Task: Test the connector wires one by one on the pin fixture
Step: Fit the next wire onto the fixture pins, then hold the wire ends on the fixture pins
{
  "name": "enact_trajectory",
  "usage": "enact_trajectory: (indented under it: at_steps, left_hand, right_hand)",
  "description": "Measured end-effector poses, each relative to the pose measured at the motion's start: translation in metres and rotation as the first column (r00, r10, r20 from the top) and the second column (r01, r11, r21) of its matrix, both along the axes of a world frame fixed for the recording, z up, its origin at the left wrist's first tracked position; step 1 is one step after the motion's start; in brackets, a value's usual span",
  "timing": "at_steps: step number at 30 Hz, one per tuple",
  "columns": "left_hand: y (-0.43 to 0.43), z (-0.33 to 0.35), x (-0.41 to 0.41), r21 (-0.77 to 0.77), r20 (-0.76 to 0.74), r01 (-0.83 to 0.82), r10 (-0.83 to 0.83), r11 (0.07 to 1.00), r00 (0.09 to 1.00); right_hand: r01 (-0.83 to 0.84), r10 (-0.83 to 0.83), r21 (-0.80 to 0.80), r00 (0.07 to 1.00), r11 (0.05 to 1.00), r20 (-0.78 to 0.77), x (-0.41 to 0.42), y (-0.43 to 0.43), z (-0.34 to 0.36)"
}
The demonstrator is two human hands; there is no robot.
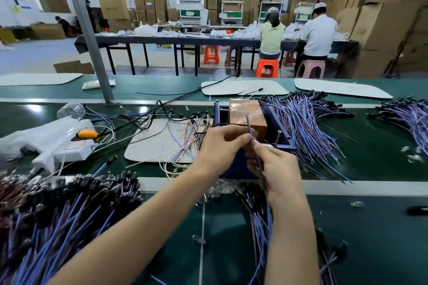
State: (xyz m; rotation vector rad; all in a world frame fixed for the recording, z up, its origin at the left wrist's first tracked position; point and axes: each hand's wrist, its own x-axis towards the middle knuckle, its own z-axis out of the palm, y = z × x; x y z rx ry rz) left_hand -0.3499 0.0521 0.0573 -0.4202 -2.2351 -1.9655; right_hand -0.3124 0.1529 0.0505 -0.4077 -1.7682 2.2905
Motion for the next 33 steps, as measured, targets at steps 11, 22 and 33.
enact_trajectory:
  at_steps: [11, 22, 33]
  left_hand:
    - [-0.010, -0.013, 0.000, 0.048, -0.013, -0.070, 0.071, 0.996, 0.997]
    - [-0.014, -0.017, -0.001, -0.142, 0.011, -0.017, 0.019, 0.990, 1.000]
    - [-0.018, -0.015, -0.003, -0.197, 0.091, 0.006, 0.012, 0.980, 0.996]
  right_hand:
    - [0.122, -0.126, -0.051, 0.989, 0.991, -0.078, -0.001, 0.016, -0.010]
    - [0.150, -0.150, 0.001, 0.989, 0.989, -0.012, 0.001, 0.031, -0.017]
    - [0.332, -0.364, 0.242, 0.926, 0.912, 0.099, 0.001, 0.051, -0.030]
